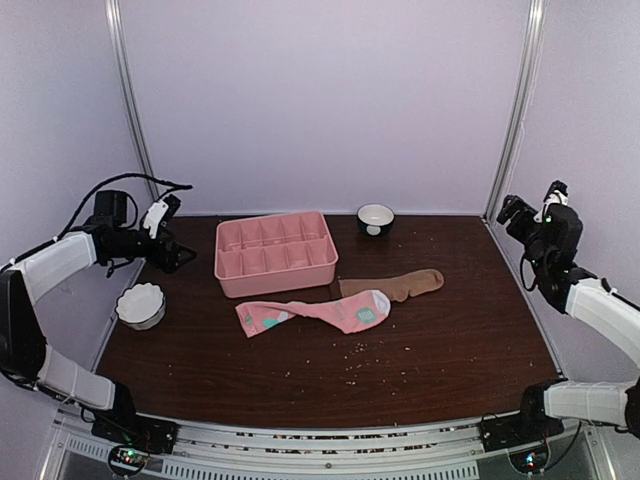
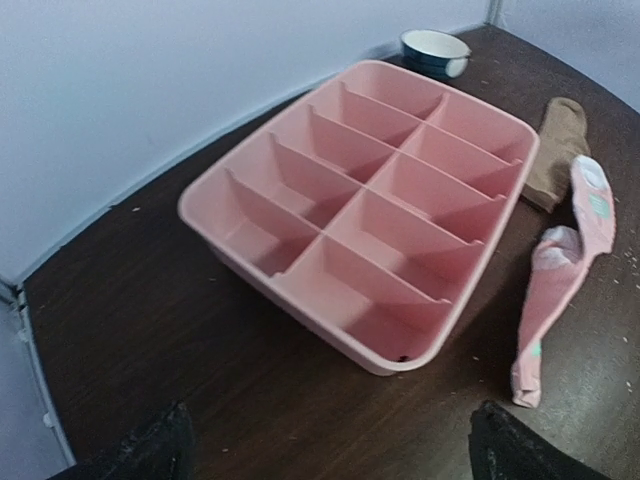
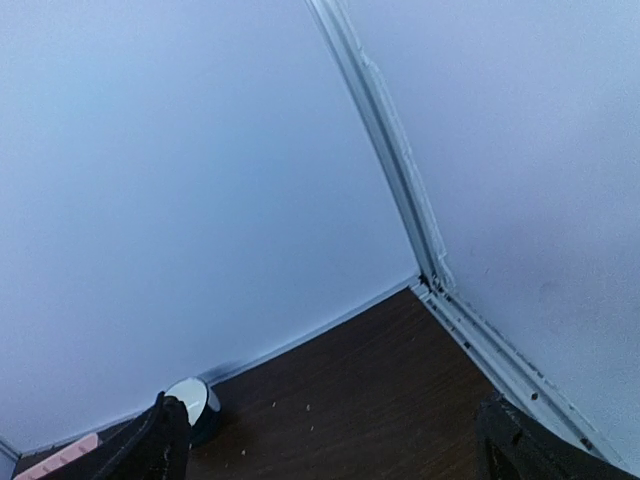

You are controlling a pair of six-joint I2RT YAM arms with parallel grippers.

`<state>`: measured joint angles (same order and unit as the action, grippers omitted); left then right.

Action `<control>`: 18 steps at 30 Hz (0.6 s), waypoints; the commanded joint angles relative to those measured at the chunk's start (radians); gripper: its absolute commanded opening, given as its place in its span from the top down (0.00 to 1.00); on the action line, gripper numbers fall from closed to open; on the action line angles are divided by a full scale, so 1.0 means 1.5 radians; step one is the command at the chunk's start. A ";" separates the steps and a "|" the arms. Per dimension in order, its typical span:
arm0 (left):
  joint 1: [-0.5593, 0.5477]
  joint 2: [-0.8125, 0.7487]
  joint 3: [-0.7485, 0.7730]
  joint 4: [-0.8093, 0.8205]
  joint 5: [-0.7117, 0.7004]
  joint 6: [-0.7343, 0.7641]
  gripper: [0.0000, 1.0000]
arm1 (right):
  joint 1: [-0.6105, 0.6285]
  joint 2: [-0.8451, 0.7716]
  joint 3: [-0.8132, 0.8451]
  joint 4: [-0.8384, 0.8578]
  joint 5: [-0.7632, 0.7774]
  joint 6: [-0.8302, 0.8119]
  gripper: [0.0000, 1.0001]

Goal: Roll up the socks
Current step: Adjust the storage box at the center of the board.

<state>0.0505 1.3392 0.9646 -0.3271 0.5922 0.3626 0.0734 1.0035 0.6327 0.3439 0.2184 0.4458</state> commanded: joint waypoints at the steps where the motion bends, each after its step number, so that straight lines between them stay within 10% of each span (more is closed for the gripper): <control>1: -0.083 0.003 -0.005 -0.069 0.036 0.038 0.02 | 0.031 0.031 0.001 -0.097 -0.161 0.034 0.01; 18: -0.254 0.190 0.123 -0.139 -0.074 0.070 0.03 | 0.440 0.285 0.186 -0.359 0.060 0.046 0.09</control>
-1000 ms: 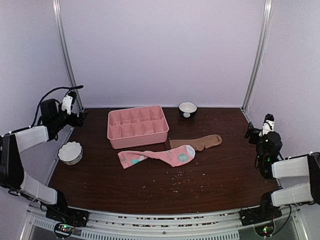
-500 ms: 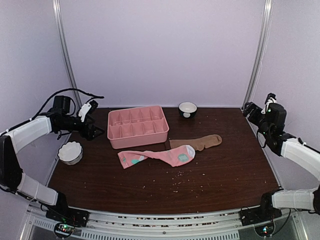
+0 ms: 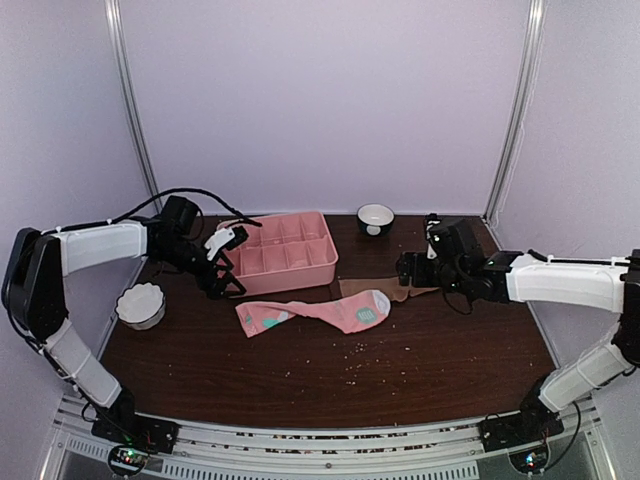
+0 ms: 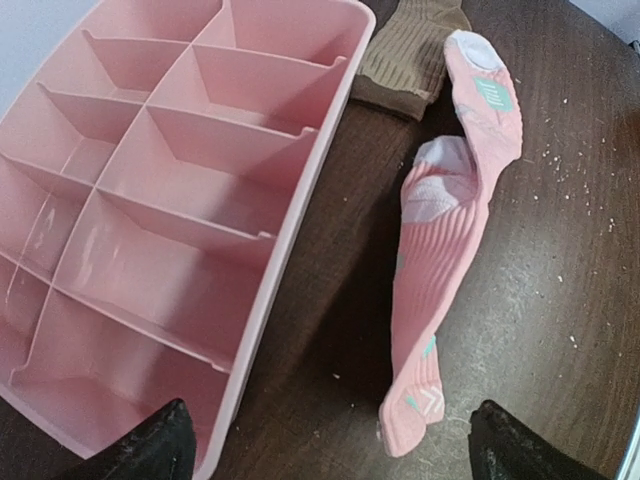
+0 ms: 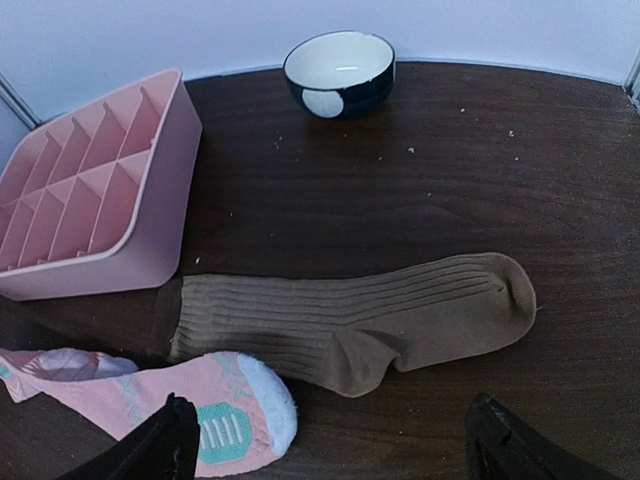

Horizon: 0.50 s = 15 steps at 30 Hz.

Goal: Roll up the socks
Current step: Adjust the storage box at the center of the board.

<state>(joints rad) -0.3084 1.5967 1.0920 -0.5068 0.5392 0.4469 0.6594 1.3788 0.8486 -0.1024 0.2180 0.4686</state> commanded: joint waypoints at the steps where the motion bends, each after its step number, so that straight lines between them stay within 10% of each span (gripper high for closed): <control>1: -0.019 0.024 0.040 -0.022 -0.040 0.013 0.03 | 0.061 0.043 0.051 -0.067 0.067 0.034 0.09; 15: -0.072 0.102 0.061 -0.085 -0.059 0.057 0.22 | 0.096 0.010 0.031 -0.047 0.059 0.056 0.17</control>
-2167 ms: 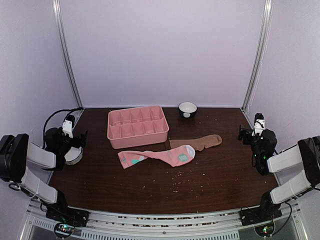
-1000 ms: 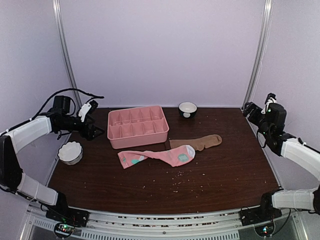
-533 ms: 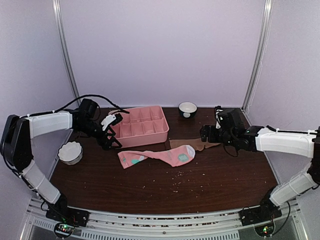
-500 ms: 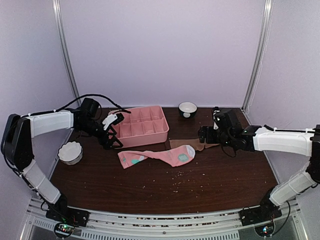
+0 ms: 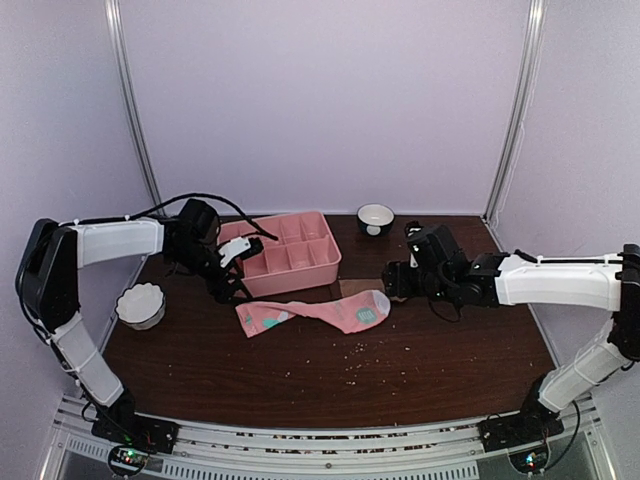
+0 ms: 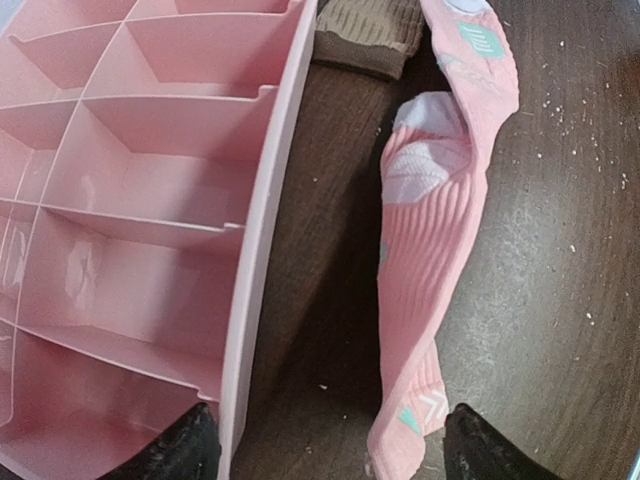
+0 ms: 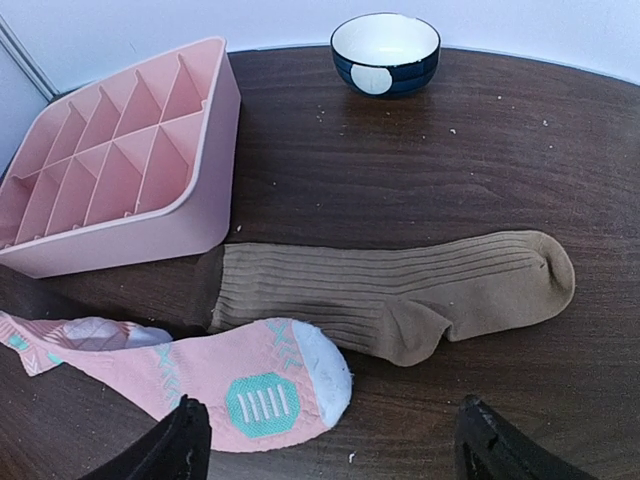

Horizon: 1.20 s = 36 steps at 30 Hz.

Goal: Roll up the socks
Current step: Adjust the storage box at the center of the board, then adjust the sock at the center of the board.

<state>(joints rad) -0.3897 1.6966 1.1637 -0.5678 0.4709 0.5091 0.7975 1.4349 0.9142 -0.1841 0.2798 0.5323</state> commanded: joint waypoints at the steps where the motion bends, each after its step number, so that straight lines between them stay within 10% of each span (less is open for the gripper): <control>1: -0.018 0.046 0.024 -0.054 -0.019 0.013 0.26 | 0.004 -0.030 -0.014 0.008 0.015 0.016 0.17; 7: -0.021 -0.047 -0.023 0.043 -0.083 -0.002 0.06 | 0.006 -0.046 -0.026 0.018 -0.013 0.019 0.18; 17: -0.035 -0.183 -0.049 0.004 -0.015 0.042 0.02 | 0.006 -0.046 -0.029 0.022 -0.037 0.023 0.18; 36: -0.043 0.046 0.040 -0.059 -0.030 -0.028 0.32 | 0.006 -0.067 -0.047 0.028 -0.058 0.039 0.24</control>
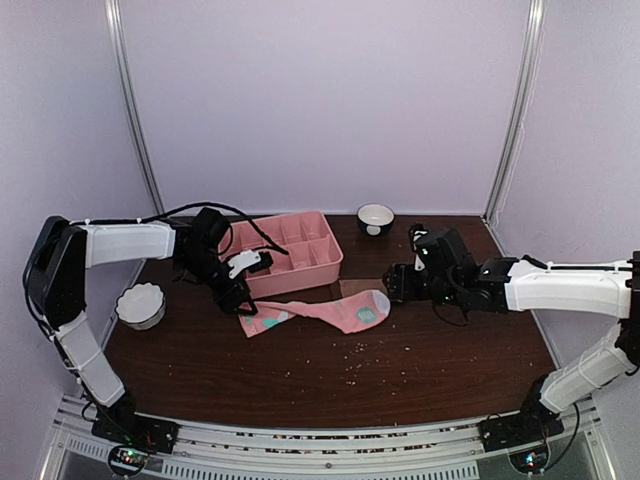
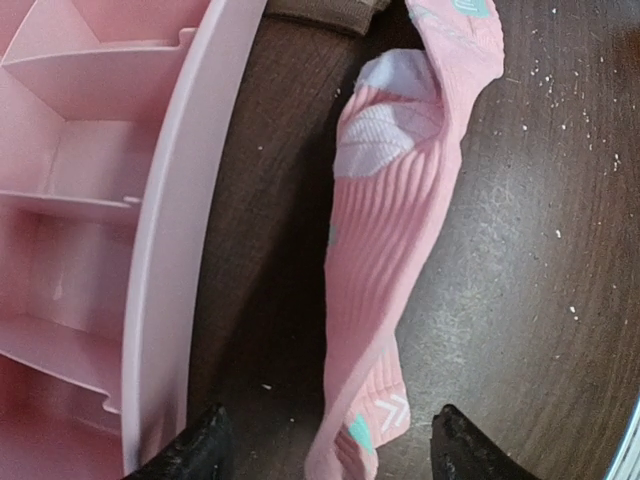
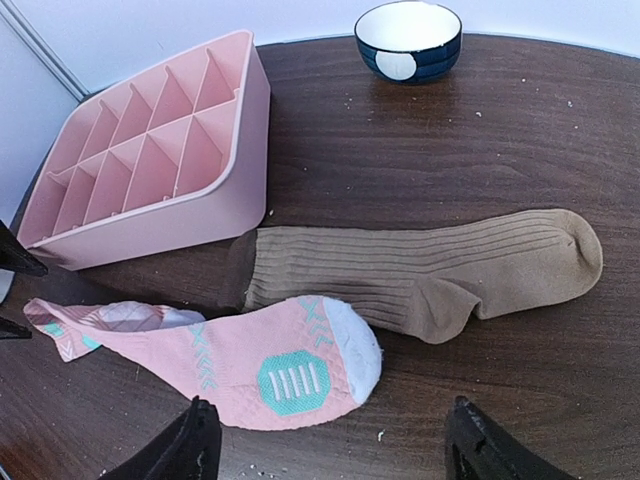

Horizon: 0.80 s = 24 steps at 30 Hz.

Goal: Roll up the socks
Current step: Adjust the sock at the center of the board.

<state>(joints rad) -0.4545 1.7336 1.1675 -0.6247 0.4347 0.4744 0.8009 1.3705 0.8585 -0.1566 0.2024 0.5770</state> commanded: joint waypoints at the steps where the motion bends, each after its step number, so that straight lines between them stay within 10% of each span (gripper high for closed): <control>1: 0.000 0.028 0.042 -0.028 -0.006 -0.003 0.36 | 0.004 -0.026 -0.012 0.012 -0.005 0.008 0.24; 10: 0.000 0.023 0.025 -0.092 0.036 0.060 0.53 | -0.008 0.027 0.042 -0.053 0.010 0.017 0.28; 17: -0.022 -0.034 0.008 -0.085 0.026 0.092 0.91 | -0.022 0.124 0.104 -0.083 -0.037 0.034 0.34; 24: -0.145 -0.142 -0.040 -0.069 -0.071 0.192 0.97 | -0.029 0.202 0.118 -0.060 -0.088 0.062 0.40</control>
<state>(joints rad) -0.5674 1.6005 1.1450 -0.7475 0.4152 0.6464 0.7658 1.6291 1.0088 -0.2432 0.1238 0.6357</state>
